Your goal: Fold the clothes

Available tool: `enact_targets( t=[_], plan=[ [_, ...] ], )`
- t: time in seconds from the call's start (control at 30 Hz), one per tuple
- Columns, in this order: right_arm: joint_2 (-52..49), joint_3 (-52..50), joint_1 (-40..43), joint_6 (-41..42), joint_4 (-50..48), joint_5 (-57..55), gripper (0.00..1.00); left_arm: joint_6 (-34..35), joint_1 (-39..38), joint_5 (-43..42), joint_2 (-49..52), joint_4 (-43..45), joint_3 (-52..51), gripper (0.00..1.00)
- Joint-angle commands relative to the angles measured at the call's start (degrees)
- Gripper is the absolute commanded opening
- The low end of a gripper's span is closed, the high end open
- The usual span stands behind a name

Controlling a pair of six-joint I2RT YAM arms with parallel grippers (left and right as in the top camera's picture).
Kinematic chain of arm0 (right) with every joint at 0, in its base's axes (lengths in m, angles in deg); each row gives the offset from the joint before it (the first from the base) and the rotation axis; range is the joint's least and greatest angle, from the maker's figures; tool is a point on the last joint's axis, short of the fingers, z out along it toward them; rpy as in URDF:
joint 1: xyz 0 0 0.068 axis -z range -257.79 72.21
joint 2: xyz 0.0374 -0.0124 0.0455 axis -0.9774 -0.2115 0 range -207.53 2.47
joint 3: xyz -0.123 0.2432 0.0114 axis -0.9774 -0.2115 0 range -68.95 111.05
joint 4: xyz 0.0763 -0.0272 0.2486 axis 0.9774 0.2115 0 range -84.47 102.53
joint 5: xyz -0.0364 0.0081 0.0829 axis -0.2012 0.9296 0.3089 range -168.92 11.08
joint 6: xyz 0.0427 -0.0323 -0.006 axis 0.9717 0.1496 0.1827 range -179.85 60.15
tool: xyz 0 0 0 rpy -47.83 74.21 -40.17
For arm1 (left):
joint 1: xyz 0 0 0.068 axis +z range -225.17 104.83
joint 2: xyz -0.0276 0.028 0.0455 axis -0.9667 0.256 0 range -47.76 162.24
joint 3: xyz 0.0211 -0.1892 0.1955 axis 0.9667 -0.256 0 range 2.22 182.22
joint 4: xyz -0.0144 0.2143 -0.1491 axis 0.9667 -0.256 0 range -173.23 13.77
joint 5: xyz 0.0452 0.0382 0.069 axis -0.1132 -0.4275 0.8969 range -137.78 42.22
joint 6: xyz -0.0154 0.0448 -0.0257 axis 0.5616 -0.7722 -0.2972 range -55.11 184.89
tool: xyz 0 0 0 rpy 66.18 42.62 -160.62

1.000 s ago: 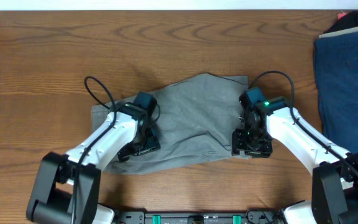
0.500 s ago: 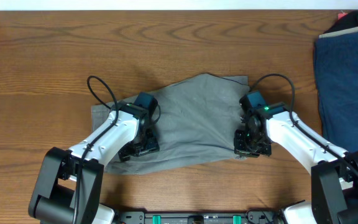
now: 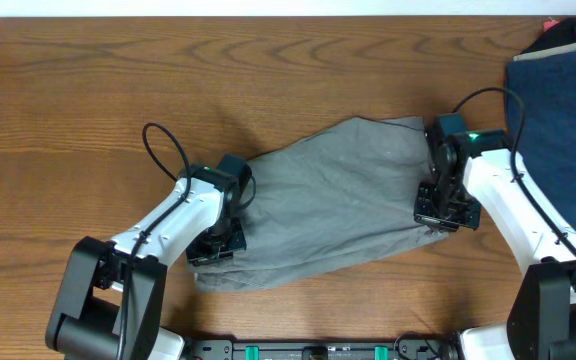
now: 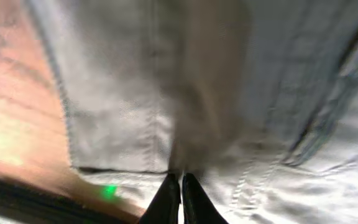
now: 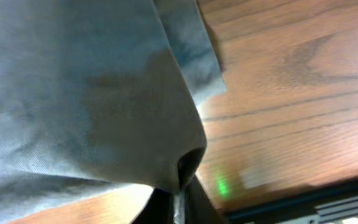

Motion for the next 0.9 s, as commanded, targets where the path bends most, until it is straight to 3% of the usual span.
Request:
enact_targets(
  t=[0.0, 0.1, 0.3, 0.4, 0.47, 0.53, 0.67, 0.87],
  plan=[
    [-0.1, 0.7, 0.3, -0.3, 0.8, -2.8, 0.36, 2.7, 0.2, 3.8, 0.0, -2.6, 0.5, 0.06],
    [-0.1, 0.9, 0.9, -0.3, 1.1, -3.7, 0.99, 2.8, 0.2, 3.9, -1.8, -5.0, 1.6, 0.06],
    [-0.1, 5.4, 2.1, -0.8, 2.0, -2.7, 0.99, 2.7, 0.2, 2.0, -8.8, -6.0, 3.8, 0.06],
    [-0.1, 6.8, 2.0, -6.0, -2.5, 4.9, 0.97, 0.7, 0.0, -3.3, -11.4, -2.3, 3.8, 0.06],
    [-0.1, 6.6, 1.8, -10.3, -7.7, 12.0, 0.73, -0.7, -0.5, -6.4, -11.4, 0.5, 3.8, 0.06],
    [-0.2, 6.0, 1.5, -12.6, -12.8, 16.1, 0.65, -0.7, -1.7, -8.3, -10.7, 3.4, 3.4, 0.06],
    [-1.4, 5.6, 0.7, -13.9, -20.0, 14.8, 0.87, -0.2, -4.5, -10.9, -8.0, 8.1, 2.3, 0.06],
    [-5.5, 5.6, 1.5, -13.7, -24.4, 11.1, 0.84, 1.1, -7.0, -11.0, -1.6, 11.2, 1.8, 0.09]
  ],
)
